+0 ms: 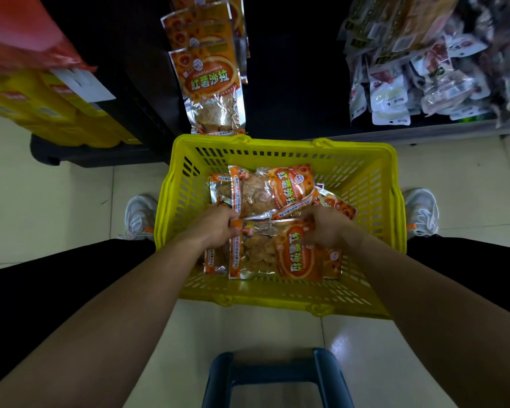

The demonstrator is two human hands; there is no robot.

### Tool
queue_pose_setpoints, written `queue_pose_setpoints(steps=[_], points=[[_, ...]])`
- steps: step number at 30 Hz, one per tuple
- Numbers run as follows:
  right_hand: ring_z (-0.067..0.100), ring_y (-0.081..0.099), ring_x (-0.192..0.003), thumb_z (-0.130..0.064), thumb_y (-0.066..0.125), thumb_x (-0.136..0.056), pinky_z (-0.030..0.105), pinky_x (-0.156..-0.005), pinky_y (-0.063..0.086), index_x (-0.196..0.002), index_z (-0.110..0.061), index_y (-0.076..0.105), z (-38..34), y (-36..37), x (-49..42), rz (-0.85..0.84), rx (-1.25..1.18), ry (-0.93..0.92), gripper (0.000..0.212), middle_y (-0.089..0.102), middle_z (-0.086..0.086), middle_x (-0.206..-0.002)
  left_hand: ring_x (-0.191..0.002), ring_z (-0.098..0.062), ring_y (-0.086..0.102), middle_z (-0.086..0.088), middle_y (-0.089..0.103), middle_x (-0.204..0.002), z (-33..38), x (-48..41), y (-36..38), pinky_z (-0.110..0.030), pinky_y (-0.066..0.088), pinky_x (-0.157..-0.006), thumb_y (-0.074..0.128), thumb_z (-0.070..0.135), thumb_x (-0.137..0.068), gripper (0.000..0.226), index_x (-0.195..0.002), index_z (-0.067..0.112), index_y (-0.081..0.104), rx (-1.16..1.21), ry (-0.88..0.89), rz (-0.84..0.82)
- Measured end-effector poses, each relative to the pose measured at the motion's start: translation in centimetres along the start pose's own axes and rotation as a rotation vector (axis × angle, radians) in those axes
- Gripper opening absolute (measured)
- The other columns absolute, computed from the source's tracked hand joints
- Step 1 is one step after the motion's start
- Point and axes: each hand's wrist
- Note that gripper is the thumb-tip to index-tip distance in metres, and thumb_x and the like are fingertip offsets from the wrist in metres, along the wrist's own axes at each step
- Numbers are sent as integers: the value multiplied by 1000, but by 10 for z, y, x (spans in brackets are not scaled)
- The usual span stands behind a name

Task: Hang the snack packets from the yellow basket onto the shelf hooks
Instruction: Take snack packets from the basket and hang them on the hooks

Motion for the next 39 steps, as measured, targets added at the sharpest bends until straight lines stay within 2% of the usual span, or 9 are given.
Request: queue_pose_setpoints(steps=[3,6,10,17,22,28,31,33,39], points=[[21,62,-99,-15,82,-75,27,-79,48,-107,-22,61,3,-2,0,61,-172,-2,39,67,6,-115,-93,-20,62,1,65,-104,-6,4,-5,-33,50,-77,74,30,-88,14,-99,27,65,-25,-68,11],[24,63,-103,-11,81,-76,35,-86,54,-114,-17,61,-6,-4,1,117,-270,-26,43,65,7,-117,-109,-21,61,2,63,-126,3,5,-5,-36,52,-90,80,36,-80,53,-128,27,60,-39,-55,1],[11,61,-82,-17,82,-77,19,-60,44,-101,-27,59,-27,-12,1,190,-325,-89,35,62,-11,-91,-108,-11,61,11,61,-135,35,5,-4,-36,54,-93,84,45,-73,77,-140,37,47,270,61,13],[3,67,-77,-28,82,-78,20,-60,51,-92,-30,66,-49,-22,4,163,-453,-148,22,71,-11,-87,-112,-24,64,-1,67,-127,45,-4,-11,-44,53,-96,74,37,-87,54,-137,27,55,261,39,70],[19,72,-85,-27,65,-94,37,-79,59,-97,-14,71,-31,-15,11,0,-405,-103,14,75,3,-96,-109,-22,65,-1,66,-126,33,4,-26,-40,55,-92,74,33,-88,52,-135,21,56,418,-32,101],[16,67,-80,-27,61,-96,31,-71,55,-90,-22,69,-53,-52,30,121,-223,-160,12,71,-1,-89,-103,-18,64,3,68,-115,48,31,-66,-33,51,-85,57,42,-99,31,-124,24,62,418,27,123],[15,59,-69,-28,63,-93,25,-56,40,-79,-20,63,-76,-97,56,214,-63,-269,16,63,-3,-74,-97,-14,65,4,70,-108,60,58,-103,-29,50,-82,58,33,-100,17,-111,23,67,419,101,184],[17,57,-71,-27,66,-91,28,-60,41,-79,-20,63,-91,-127,80,272,20,-351,15,61,-3,-73,-93,-13,69,2,74,-105,69,81,-131,-29,55,-83,64,24,-98,13,-106,16,70,462,162,239],[16,65,-68,-29,72,-89,31,-61,49,-80,-21,67,-116,-185,150,338,-123,-469,13,68,-2,-71,-85,-8,75,8,78,-89,96,148,-194,-19,58,-70,70,11,-91,14,-101,21,73,676,346,266]])
Point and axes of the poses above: each hand's wrist, its own x-axis away from the middle knuckle, its own y-axis out of the palm, z = x × y
